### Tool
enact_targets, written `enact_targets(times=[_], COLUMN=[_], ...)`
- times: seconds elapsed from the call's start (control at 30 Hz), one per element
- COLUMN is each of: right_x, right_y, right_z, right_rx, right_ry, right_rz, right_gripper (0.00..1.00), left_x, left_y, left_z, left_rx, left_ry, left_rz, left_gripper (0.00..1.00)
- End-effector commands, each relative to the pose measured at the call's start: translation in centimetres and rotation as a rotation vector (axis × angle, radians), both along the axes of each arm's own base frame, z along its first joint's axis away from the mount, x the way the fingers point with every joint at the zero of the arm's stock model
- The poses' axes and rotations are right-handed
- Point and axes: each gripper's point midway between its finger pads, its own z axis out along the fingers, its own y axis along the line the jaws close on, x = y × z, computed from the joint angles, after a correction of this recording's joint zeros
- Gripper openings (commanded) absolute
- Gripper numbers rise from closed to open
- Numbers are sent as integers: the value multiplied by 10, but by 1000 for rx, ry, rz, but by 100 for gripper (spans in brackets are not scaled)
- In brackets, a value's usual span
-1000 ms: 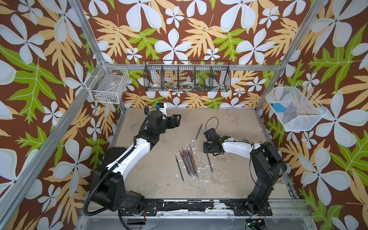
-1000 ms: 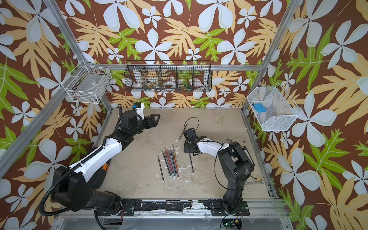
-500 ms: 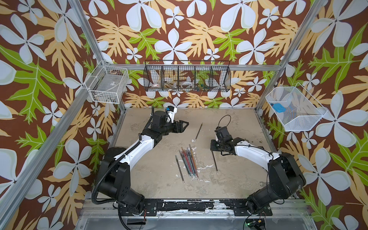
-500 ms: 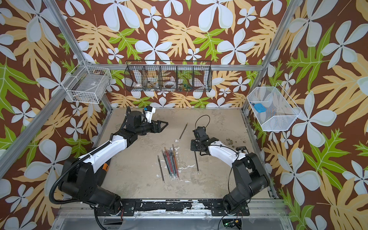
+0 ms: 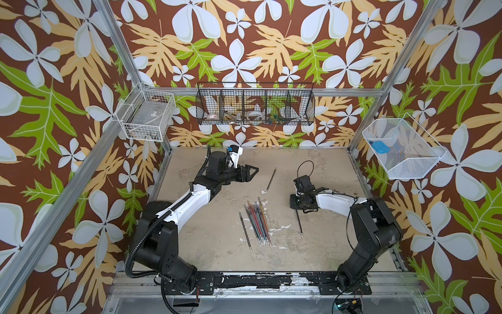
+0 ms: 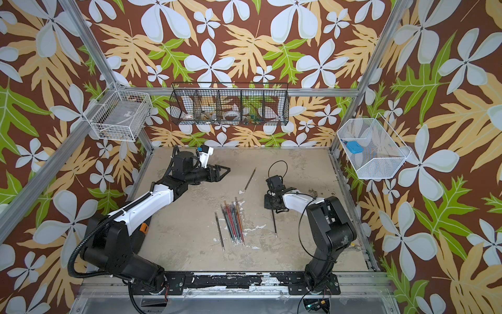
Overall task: Remove the protective cover of the pencils
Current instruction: Pick up the pencil from the center of the board.
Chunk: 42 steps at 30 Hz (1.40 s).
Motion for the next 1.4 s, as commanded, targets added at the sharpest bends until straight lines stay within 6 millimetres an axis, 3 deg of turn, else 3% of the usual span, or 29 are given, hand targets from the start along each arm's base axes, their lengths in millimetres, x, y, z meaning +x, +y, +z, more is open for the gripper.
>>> enact_targets(times=[0.0,0.17,0.3,0.47,0.63,0.7,1.03,1.37], right_x=[-3,-5,-5,8,7,0,-39,-50], right_y=[-12,-17,-12,8,25,27,15,8], right_z=[-6,-12,-6,46,120,138,191,248], right_rx=[-64,-94,-67,66,228,273,388,518], right_ry=[18,37,27,-102,-311,-360,-590,-726], right_rz=[-41,-53,-32,19,94,110,113,42], right_gripper=[19,14,5,0,0,0,0,0], left_x=[0,-1,-1,-5,-30,-41,-98,-135], left_y=[-1,-1,-2,-12,-50,-64,-118,-141], left_z=[10,12,11,4,-1,-2,12,23], left_rx=[-17,-21,-23,-21,3,-7,-153,-231], left_ry=[-30,-29,-25,-11,-23,-20,2,-14], left_rz=[-6,-5,-11,-46,-160,-219,-482,-613], left_gripper=[78,78,77,77,75,73,67,66])
